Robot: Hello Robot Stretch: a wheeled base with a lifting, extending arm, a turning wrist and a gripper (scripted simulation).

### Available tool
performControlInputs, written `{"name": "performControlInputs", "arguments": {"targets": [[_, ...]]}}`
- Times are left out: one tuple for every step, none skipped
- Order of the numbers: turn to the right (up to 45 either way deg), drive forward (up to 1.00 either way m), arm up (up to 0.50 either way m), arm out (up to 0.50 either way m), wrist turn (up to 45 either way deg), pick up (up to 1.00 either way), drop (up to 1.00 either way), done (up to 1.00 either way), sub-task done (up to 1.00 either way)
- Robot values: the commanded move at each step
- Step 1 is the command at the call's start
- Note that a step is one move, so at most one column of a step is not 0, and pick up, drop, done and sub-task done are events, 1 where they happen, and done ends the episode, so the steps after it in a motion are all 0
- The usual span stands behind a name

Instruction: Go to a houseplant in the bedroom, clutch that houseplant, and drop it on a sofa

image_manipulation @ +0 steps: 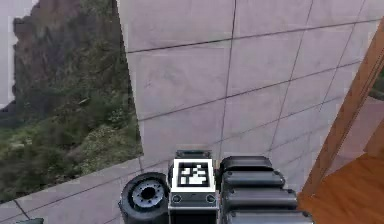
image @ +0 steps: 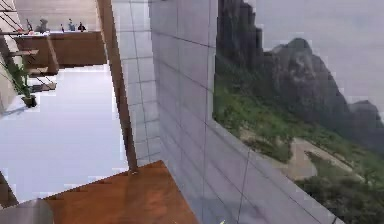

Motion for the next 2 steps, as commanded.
{"name": "performControlInputs", "arguments": {"targets": [[45.0,0.00,0.00,0.00,0.0,0.00,0.00,0.00,0.00],[45.0,0.00,0.00,0.00,0.0,0.00,0.00,0.00,0.00]]}}
